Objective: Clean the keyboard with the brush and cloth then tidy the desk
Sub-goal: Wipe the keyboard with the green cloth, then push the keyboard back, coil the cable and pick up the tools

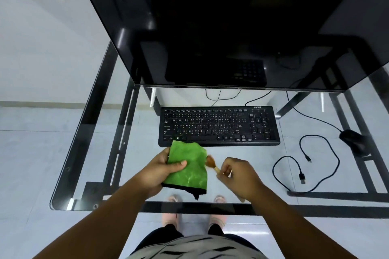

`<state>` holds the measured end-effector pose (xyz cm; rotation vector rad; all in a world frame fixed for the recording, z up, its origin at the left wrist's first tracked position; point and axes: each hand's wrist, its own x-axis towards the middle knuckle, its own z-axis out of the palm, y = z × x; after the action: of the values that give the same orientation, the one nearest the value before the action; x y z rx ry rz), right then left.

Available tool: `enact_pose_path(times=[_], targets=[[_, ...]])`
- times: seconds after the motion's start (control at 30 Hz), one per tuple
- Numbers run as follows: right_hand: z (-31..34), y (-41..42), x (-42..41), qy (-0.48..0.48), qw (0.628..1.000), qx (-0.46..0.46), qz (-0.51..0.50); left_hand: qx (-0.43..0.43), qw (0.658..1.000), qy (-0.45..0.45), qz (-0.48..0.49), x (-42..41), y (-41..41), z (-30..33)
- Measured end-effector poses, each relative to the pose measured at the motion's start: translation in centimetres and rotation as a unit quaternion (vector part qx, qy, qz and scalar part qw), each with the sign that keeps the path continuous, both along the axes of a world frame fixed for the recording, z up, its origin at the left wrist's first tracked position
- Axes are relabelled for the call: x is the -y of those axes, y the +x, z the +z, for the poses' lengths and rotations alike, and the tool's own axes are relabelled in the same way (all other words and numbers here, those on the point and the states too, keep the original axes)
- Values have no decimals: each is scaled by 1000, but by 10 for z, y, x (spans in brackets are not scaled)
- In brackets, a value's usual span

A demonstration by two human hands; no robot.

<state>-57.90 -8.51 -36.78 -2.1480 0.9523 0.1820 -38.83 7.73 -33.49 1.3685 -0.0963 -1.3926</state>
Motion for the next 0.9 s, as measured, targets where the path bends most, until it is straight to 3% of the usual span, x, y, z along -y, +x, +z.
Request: enact_pose_path(times=[0.13,0.2,0.33,0.43,0.57,0.7,0.9], targets=[[-1,-3,7,144,967,39,-208,-50,998,-23,-6,1,-15,-17],[1,2,6,196,950,47,-239,-29,999,-5,-18,0,-19,-23],[-1,14,-1,210,942,46,-258,72,995,70,-7,-7,-19,-36],[-6,19,-4,198,944,42,-261,169,976,139,10,-13,-17,-41],[-9,21,-4,167,955,23,-243,381,888,252,-47,-13,-21,-36],[-11,21,-3,121,974,-6,-189,445,841,295,-85,-11,-24,-31],[-3,11,20,-1,984,57,-168,508,823,251,-43,-1,-16,-22]])
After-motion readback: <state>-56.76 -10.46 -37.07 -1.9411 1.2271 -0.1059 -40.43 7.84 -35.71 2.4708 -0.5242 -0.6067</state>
